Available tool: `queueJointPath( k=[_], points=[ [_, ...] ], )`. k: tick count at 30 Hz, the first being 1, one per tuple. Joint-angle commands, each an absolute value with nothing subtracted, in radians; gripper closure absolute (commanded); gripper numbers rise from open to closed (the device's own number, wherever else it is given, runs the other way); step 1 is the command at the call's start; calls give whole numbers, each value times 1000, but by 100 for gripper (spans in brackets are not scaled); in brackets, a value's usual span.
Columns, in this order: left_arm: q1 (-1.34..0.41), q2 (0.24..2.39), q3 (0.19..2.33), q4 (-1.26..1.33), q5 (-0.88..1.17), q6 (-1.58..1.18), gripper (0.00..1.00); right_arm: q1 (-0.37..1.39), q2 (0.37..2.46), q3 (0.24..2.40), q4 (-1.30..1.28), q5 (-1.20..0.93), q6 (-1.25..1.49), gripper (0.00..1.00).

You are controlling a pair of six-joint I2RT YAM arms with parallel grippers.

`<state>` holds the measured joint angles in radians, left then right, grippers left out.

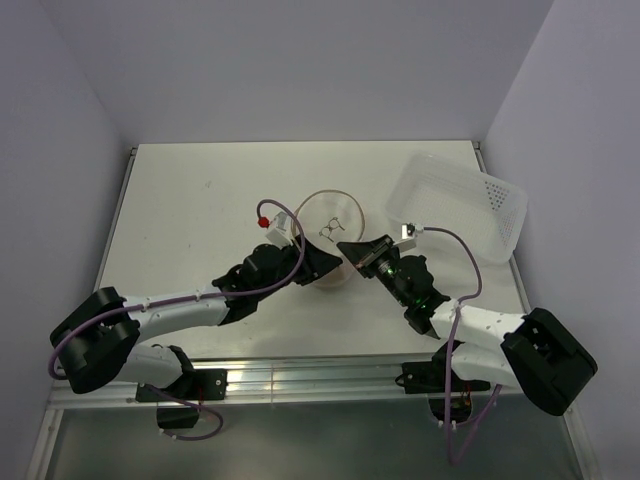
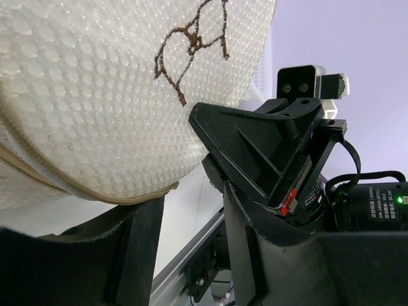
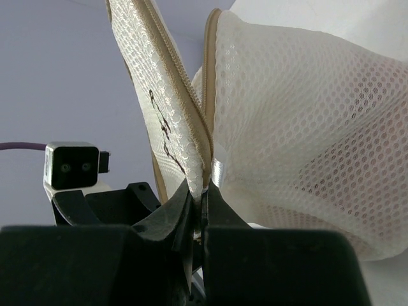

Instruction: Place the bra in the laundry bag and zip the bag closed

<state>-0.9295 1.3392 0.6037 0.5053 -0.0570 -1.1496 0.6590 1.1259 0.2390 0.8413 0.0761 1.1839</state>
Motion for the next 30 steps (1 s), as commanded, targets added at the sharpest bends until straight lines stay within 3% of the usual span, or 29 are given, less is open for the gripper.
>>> queueJointPath(
  k=[1, 9, 17, 24, 30],
  points=[
    [-930, 1344, 609, 563, -130, -1146, 53, 672, 1094, 224, 900, 77, 1166, 100],
    [-942, 1381, 638, 554, -130, -1123, 67, 673, 1101, 232, 904, 67, 1167, 100],
    [-945, 1401, 670, 489, -152, -1092, 62, 686, 1144, 255, 899, 46, 1160, 100],
    [-950, 1394, 680, 486, -161, -1089, 80, 695, 1129, 250, 884, 61, 1147, 100],
    [-960, 1368, 684, 445, -170, -1060, 91, 695, 1134, 255, 874, 63, 1141, 100]
  ],
)
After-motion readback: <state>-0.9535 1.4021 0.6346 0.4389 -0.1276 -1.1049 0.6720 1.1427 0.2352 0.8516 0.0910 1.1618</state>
